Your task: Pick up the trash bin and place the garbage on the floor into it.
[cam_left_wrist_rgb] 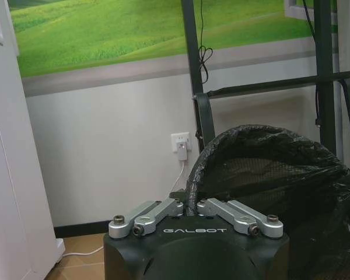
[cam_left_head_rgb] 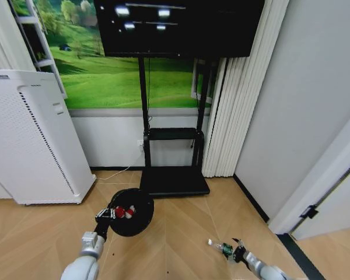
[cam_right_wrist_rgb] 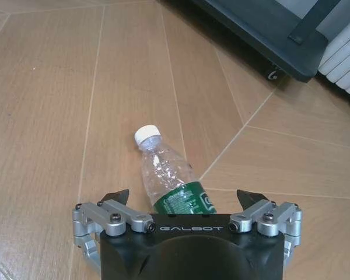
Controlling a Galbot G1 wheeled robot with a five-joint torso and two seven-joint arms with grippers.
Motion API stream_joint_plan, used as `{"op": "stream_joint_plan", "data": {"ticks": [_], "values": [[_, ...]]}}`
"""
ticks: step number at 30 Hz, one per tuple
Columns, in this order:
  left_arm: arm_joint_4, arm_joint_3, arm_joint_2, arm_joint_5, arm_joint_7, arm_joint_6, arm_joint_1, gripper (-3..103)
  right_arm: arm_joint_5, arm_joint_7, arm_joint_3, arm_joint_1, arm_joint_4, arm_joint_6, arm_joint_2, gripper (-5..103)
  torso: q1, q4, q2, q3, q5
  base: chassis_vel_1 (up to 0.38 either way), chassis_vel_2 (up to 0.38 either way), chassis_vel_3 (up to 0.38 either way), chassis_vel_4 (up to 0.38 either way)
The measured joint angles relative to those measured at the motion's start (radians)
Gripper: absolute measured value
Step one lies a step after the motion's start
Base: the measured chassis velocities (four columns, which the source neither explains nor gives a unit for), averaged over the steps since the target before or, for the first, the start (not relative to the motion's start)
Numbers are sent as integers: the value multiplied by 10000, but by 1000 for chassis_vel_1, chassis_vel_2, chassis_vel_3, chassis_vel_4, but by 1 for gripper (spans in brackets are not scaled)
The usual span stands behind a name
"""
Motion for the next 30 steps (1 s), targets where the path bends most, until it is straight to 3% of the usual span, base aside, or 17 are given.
{"op": "stream_joint_plan", "data": {"ticks": [8,26,30], "values": [[3,56,-19,59,2,-37,29,5,-459,29,-200,649,-1264,105,763,100,0,4,0,0,0,0,0,0,0],[231,291,-180,209,2,-181,-1,5,-997,-108,-347,1510,-2887,253,1448,100,0,1,0,0,-1,0,0,0,0],[309,301,-132,218,3,-233,-1,5,-1151,-265,-266,1627,-3160,405,1588,85,-1,2,1,-1,-5,0,0,0,0]]}}
